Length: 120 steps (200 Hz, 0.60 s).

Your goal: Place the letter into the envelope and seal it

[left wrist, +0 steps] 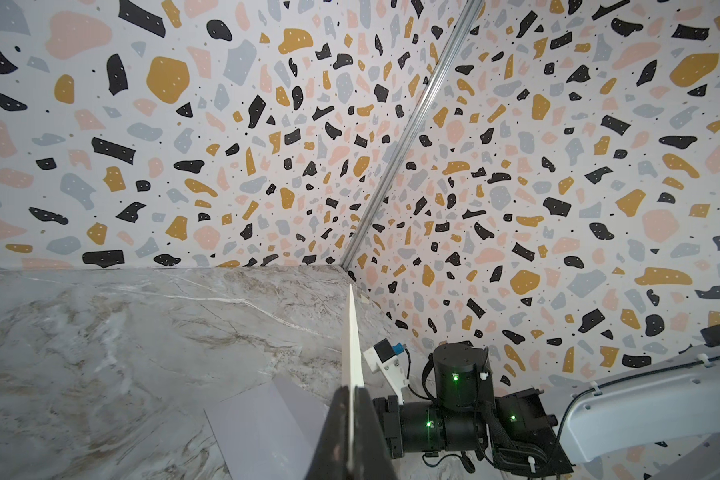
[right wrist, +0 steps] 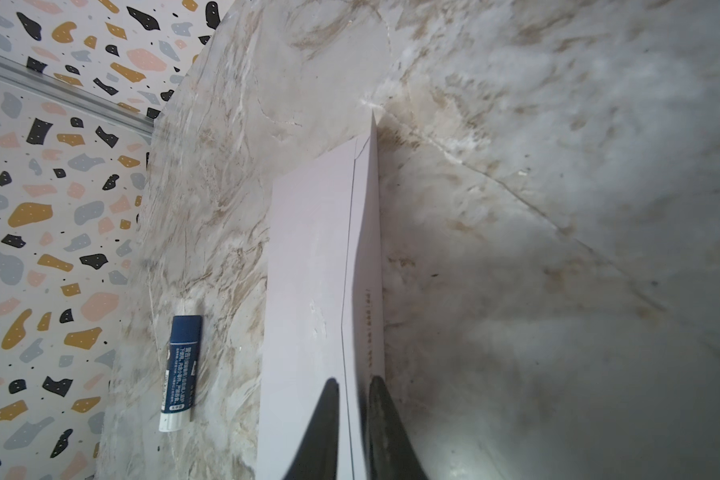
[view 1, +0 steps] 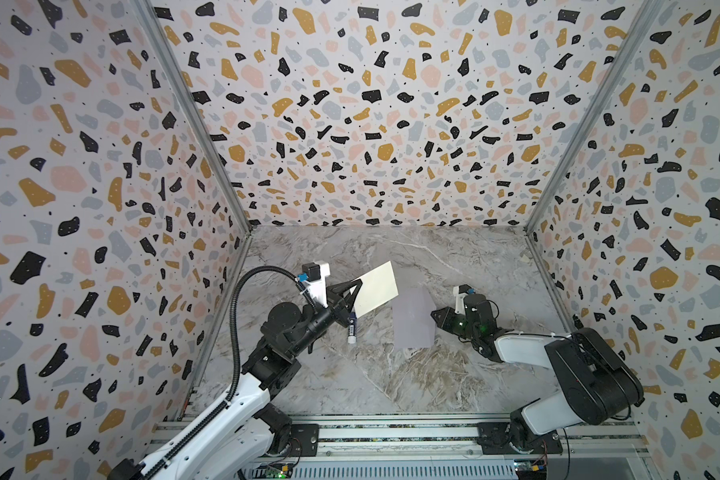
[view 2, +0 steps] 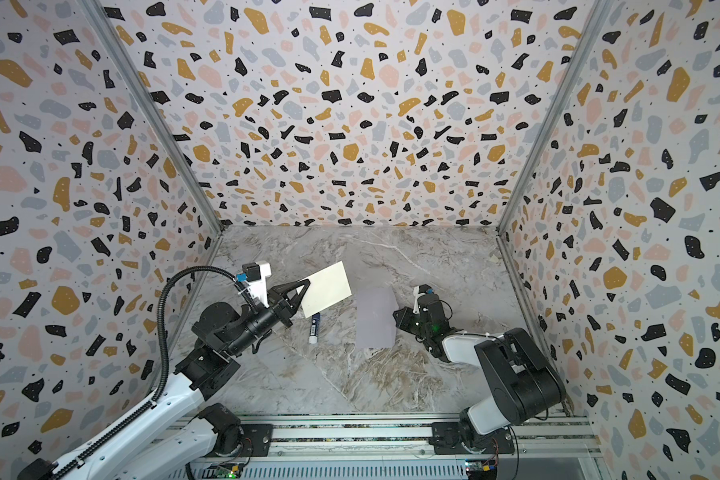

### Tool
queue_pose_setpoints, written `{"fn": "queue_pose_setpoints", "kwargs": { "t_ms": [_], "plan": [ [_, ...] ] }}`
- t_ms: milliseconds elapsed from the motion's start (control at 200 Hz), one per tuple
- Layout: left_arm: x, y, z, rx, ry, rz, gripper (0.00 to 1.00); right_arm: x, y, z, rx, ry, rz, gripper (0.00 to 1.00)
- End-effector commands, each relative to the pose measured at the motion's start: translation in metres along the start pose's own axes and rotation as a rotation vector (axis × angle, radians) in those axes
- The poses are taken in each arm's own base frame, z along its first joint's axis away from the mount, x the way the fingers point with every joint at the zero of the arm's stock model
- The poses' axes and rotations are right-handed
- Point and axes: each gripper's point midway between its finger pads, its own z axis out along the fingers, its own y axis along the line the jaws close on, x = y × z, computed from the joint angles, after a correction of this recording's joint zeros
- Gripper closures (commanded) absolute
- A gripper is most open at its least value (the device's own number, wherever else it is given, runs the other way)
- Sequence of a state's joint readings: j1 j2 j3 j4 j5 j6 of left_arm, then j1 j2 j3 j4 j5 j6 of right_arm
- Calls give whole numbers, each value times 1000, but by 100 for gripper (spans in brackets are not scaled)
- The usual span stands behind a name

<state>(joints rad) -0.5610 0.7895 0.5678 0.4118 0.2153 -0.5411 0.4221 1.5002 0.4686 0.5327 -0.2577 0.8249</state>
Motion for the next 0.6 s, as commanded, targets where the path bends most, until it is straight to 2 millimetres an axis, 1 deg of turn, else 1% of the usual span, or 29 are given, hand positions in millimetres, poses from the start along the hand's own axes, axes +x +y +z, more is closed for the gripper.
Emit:
{"fn": "queue_pose_setpoints", "kwargs": {
  "t_ms": [0, 45, 95, 195, 255, 285, 300, 305, 335, 365, 380, 400, 466, 521, 596],
  "plan": [
    [-29, -12, -3, 36, -108, -47, 100, -13, 14, -5, -25, -32, -29, 66],
    [-34, -12, -4, 34, -127, -76, 100, -18, 16, -8, -16, -44, -44, 57],
    [-39, -10, -4, 21, -148, -116, 100, -24, 19, -14, -10, -61, -60, 51],
    [-48, -4, -6, -9, -190, -212, 100, -42, 38, -33, -43, -124, -92, 39],
    [-51, 2, -7, -33, -219, -286, 100, -54, 57, -48, -97, -171, -108, 34],
    [-52, 4, -7, -40, -232, -312, 100, -60, 68, -58, -132, -198, -106, 33],
    [-53, 6, -7, -40, -241, -353, 100, -62, 71, -61, -144, -207, -105, 32],
    [-53, 6, -7, -41, -243, -362, 100, -64, 75, -65, -160, -220, -102, 32],
    [-54, 9, -8, -48, -260, -402, 100, -69, 85, -73, -195, -247, -92, 32],
    [-55, 11, -8, -49, -272, -441, 100, -75, 98, -86, -253, -286, -72, 30],
    [-54, 12, -8, -47, -277, -461, 100, -76, 101, -89, -268, -296, -65, 29],
    [-55, 13, -7, -46, -284, -487, 100, -82, 110, -100, -311, -330, -47, 28],
    [-55, 15, -6, -32, -302, -560, 100, -91, 132, -124, -419, -400, 8, 26],
    [-56, 15, -4, -7, -316, -613, 100, -95, 149, -140, -498, -437, 54, 25],
    [-55, 16, -2, 15, -325, -676, 100, -96, 170, -155, -588, -469, 100, 24]
  ]
}}
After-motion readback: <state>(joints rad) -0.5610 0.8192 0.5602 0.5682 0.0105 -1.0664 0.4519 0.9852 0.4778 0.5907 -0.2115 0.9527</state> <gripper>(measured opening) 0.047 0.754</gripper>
